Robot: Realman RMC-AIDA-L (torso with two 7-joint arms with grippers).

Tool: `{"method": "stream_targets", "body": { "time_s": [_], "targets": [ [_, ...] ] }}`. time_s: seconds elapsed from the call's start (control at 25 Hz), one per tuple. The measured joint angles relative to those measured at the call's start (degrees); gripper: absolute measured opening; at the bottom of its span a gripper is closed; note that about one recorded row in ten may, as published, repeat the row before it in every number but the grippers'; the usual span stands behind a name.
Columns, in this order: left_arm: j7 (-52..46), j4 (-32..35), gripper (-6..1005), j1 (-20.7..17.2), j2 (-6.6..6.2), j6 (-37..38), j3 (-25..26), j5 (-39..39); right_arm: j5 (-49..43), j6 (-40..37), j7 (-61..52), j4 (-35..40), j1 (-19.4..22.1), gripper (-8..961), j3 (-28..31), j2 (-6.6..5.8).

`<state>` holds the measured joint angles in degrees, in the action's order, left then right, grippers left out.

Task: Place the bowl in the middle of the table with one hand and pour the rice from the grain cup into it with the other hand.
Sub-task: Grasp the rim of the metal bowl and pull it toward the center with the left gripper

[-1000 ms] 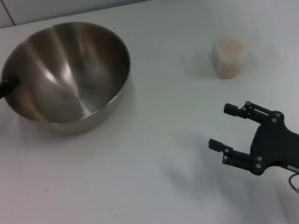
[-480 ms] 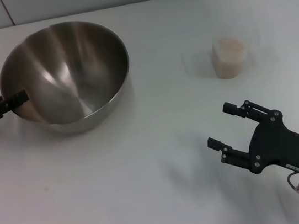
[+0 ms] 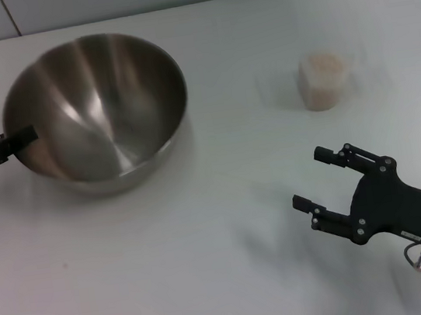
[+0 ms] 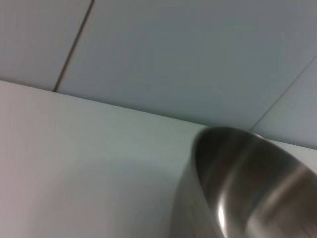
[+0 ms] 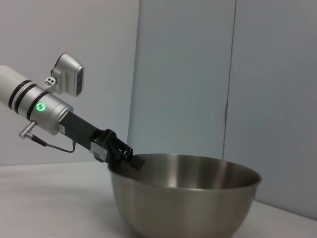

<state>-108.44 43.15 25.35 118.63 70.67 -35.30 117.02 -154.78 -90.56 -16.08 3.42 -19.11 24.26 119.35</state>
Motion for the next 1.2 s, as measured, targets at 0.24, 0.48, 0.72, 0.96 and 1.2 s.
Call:
{"method": "stream_targets", "body": {
  "time_s": [0.24,0.48,0.72,0.96,1.2],
  "targets": [
    [-0.8,0.2,320,-0.3,-0.02,0.2,-0.2,-1.0,0.0,0.0,0.0,0.0,-0.2,737,0.0,-0.01],
    [-0.8,0.5,207,-0.4,0.04,0.2,-0.6,-1.7,0.0,0.0,0.0,0.2,0.0,737,0.0,-0.09],
    [-0.8,0.8,72,0.1,0.11,0.0,-2.9,-1.9,0.0,0.0,0.2,0.3,0.0,737,0.0,-0.09],
    [-0.9,1.6,65,0.1,0.11,0.0,-3.4,-2.2,0.0,0.0,2.3,0.1,0.1,737,0.4,-0.09],
    [-0.9,1.7,60,0.1,0.11,-0.2,-3.5,-2.3,0.0,0.0,2.3,0.0,-0.2,737,0.6,-0.09]
  ]
}}
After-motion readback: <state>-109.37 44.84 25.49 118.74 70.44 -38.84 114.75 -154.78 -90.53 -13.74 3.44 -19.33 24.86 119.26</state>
